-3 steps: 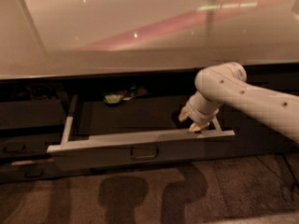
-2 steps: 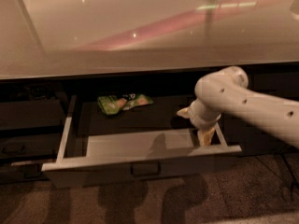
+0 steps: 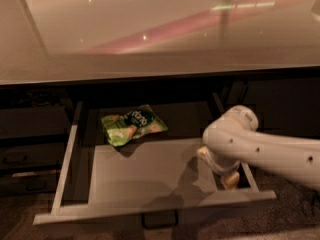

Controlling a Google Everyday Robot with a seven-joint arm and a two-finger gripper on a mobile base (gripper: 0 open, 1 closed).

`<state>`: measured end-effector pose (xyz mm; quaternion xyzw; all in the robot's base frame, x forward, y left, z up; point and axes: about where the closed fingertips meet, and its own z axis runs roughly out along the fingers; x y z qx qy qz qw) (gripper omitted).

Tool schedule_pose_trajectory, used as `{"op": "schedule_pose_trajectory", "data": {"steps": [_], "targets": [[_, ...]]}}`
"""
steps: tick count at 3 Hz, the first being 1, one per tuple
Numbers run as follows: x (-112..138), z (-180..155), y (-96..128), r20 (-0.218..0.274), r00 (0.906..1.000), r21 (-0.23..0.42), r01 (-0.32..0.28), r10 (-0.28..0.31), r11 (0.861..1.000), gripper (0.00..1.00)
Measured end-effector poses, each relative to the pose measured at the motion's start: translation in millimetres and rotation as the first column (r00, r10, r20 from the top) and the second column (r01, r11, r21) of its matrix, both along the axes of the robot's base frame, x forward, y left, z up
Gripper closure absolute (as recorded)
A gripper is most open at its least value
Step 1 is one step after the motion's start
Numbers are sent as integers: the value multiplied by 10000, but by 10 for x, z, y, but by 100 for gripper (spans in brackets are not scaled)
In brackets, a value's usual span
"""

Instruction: Open top drawer

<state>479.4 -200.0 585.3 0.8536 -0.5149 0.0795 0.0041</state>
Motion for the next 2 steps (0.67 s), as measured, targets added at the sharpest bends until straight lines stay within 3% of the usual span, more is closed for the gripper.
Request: {"op": "schedule_pose_trajectory", "data": {"steps": [1,2], "targets": [[-418,-175,-179,-394,9984,-810,375,-408,9960,0],[-618,-211,-257,-569,9965,-1286,537,-614,9902,0]]}}
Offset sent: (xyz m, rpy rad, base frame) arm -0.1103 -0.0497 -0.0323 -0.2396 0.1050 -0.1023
